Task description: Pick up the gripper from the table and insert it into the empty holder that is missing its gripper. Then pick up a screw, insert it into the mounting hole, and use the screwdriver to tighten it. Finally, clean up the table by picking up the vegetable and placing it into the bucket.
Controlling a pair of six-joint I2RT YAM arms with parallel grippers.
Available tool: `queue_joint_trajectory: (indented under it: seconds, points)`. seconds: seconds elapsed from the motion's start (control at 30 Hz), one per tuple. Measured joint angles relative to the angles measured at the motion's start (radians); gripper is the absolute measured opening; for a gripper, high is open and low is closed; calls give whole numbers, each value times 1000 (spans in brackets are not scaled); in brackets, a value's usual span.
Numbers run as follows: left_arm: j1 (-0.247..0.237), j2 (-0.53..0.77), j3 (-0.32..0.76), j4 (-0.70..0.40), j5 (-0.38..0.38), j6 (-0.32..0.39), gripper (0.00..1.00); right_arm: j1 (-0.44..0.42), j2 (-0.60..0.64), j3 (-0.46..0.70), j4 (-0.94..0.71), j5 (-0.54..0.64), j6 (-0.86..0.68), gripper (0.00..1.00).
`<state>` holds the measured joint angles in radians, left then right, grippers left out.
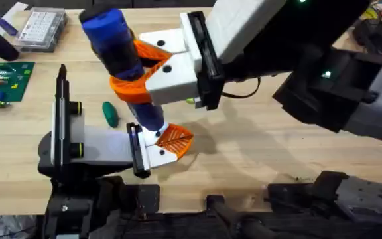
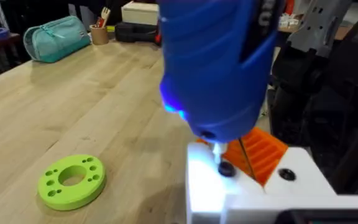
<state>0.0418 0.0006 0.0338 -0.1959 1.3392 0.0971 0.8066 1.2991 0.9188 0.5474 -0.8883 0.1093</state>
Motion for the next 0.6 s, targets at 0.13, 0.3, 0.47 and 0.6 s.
queue_joint_trajectory:
  seconds: [0.13, 0.3, 0.47, 0.6]
  points:
    - [0, 0, 0, 0, 0, 0, 14, 0, 0, 0, 0, 0, 3, 25]
    - [0, 0, 0, 0, 0, 0, 14, 0, 0, 0, -2, 0, 4, 25]
    - [0, 0, 0, 0, 0, 0, 14, 4, 0, 0, -5, 0, 4, 25]
    - [0, 0, 0, 0, 0, 0, 14, 10, 0, 0, -12, 0, 4, 25]
